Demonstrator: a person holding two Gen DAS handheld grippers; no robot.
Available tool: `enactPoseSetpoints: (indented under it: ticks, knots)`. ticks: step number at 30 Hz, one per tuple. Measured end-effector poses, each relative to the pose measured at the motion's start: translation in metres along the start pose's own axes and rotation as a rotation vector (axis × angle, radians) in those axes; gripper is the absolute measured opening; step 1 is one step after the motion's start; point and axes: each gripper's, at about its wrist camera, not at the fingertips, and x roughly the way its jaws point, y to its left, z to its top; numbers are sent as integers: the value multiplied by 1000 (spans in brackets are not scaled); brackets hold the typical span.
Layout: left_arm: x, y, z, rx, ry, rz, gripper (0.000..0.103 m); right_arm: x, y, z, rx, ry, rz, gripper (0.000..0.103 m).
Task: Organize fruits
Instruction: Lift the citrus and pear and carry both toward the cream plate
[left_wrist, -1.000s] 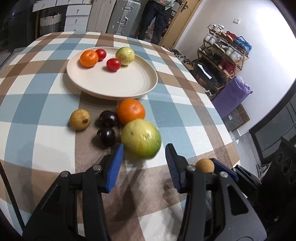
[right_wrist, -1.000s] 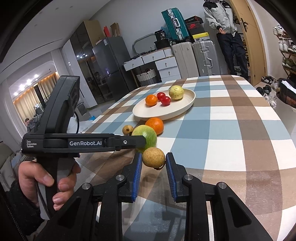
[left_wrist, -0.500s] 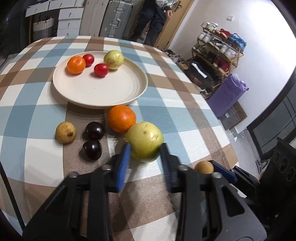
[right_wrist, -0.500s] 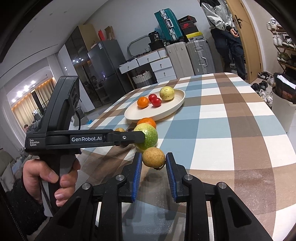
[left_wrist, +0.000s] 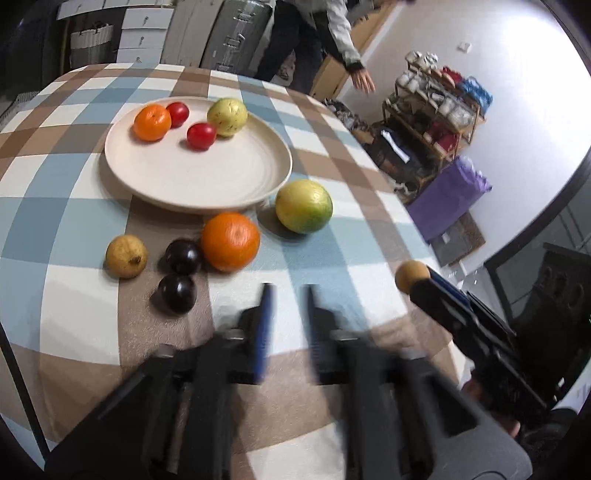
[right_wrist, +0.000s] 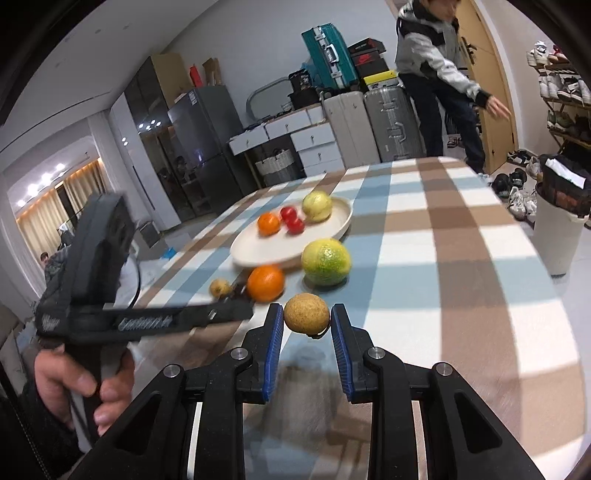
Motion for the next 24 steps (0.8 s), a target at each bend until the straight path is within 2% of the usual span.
enactPoseSetpoints:
  ticks: [1,5,13,18,24]
  knots:
    - [1,-2,3,-16,-5,1,59,2,-4,6,2,1,-12,27]
    - [1,-15,15,-4,-31,25,68,5,-17,16,24,3,-22,27]
    - [13,-34,33,33,-12,38,71,11,-40,18,56,21,-51,27]
    - [29,-53,46,146,24,88,74,9,-51,16,90,25,-42,27]
    - [50,-76,57,273,64,110,74,3,-55,11,96,12,-35,27]
